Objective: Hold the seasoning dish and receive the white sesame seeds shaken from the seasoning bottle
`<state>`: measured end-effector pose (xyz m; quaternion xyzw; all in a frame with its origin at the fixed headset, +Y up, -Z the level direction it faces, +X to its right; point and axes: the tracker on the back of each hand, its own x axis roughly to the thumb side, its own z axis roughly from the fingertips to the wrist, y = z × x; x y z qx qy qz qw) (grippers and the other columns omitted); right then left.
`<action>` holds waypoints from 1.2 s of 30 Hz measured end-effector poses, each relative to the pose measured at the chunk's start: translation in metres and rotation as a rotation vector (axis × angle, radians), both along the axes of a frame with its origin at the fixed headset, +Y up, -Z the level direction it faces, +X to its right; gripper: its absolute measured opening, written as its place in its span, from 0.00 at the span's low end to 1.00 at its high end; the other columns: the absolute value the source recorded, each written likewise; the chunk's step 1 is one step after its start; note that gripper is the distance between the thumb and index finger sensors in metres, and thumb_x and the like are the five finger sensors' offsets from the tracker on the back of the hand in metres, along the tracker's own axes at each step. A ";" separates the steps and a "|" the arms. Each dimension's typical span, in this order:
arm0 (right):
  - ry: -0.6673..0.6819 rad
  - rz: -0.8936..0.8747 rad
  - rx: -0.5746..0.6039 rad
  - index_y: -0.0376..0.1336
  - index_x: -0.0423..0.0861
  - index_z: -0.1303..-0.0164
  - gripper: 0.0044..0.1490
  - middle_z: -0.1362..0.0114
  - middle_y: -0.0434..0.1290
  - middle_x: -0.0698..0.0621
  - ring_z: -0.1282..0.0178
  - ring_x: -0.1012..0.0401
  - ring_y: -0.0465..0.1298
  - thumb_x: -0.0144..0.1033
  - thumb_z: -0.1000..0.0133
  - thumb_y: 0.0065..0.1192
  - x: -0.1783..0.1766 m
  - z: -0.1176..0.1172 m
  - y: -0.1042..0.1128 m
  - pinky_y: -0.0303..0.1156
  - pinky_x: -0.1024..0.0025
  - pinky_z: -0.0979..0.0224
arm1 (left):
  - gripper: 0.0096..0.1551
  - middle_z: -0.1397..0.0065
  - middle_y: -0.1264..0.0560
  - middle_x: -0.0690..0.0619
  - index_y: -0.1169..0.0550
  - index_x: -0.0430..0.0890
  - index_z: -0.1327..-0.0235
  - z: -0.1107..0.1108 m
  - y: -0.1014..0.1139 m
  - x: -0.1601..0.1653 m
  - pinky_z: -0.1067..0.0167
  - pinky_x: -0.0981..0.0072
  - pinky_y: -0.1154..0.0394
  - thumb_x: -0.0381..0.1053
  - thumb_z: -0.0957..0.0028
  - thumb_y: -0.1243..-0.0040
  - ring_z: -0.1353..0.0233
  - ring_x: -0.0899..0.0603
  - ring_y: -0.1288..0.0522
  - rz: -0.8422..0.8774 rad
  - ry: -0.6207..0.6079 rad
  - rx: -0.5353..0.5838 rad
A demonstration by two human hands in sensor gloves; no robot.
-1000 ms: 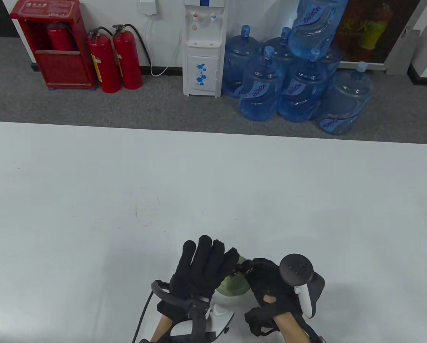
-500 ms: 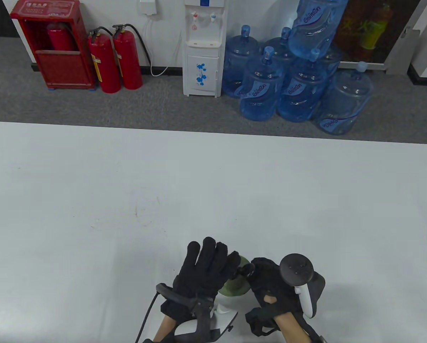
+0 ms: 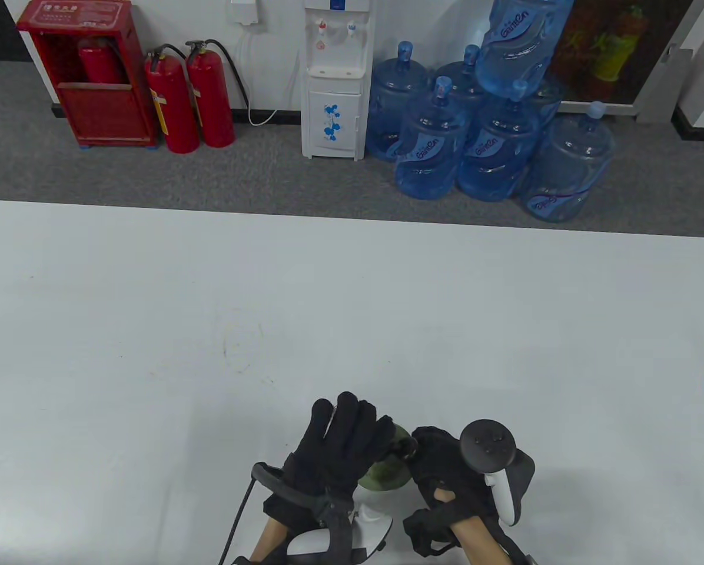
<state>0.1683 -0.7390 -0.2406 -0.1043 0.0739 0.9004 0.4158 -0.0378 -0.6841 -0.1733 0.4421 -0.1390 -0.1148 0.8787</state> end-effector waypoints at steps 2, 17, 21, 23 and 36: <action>0.004 0.009 0.006 0.78 0.44 0.63 0.27 0.29 0.73 0.55 0.34 0.56 0.78 0.58 0.50 0.73 0.000 0.000 0.001 0.77 0.60 0.34 | 0.37 0.24 0.34 0.65 0.24 0.77 0.42 -0.009 -0.013 0.007 0.19 0.38 0.45 0.50 0.60 0.13 0.17 0.44 0.38 -0.007 0.003 -0.145; 0.009 0.030 0.003 0.78 0.44 0.63 0.27 0.29 0.73 0.55 0.34 0.56 0.78 0.58 0.50 0.73 -0.002 -0.002 -0.002 0.77 0.60 0.34 | 0.37 0.25 0.31 0.69 0.24 0.81 0.45 -0.009 -0.018 0.006 0.20 0.39 0.42 0.56 0.64 0.14 0.17 0.47 0.34 -0.186 0.060 -0.087; 0.013 0.020 0.009 0.78 0.44 0.63 0.26 0.29 0.73 0.56 0.34 0.56 0.78 0.58 0.50 0.73 -0.002 -0.001 0.000 0.77 0.60 0.34 | 0.37 0.24 0.34 0.66 0.24 0.77 0.42 -0.010 -0.011 0.004 0.19 0.38 0.47 0.50 0.60 0.14 0.17 0.44 0.39 0.033 -0.011 -0.161; 0.010 0.033 0.006 0.78 0.44 0.63 0.26 0.29 0.73 0.55 0.35 0.56 0.78 0.58 0.50 0.73 -0.001 -0.001 -0.002 0.77 0.60 0.34 | 0.37 0.25 0.31 0.69 0.23 0.81 0.45 -0.009 -0.021 0.008 0.19 0.39 0.43 0.55 0.63 0.13 0.17 0.47 0.35 -0.178 0.058 -0.112; 0.013 0.031 0.007 0.78 0.44 0.63 0.26 0.29 0.73 0.55 0.34 0.56 0.78 0.58 0.50 0.73 -0.002 0.000 -0.001 0.77 0.60 0.34 | 0.37 0.25 0.32 0.70 0.24 0.81 0.45 -0.004 -0.016 0.009 0.20 0.40 0.42 0.56 0.63 0.14 0.18 0.48 0.35 -0.218 0.044 -0.027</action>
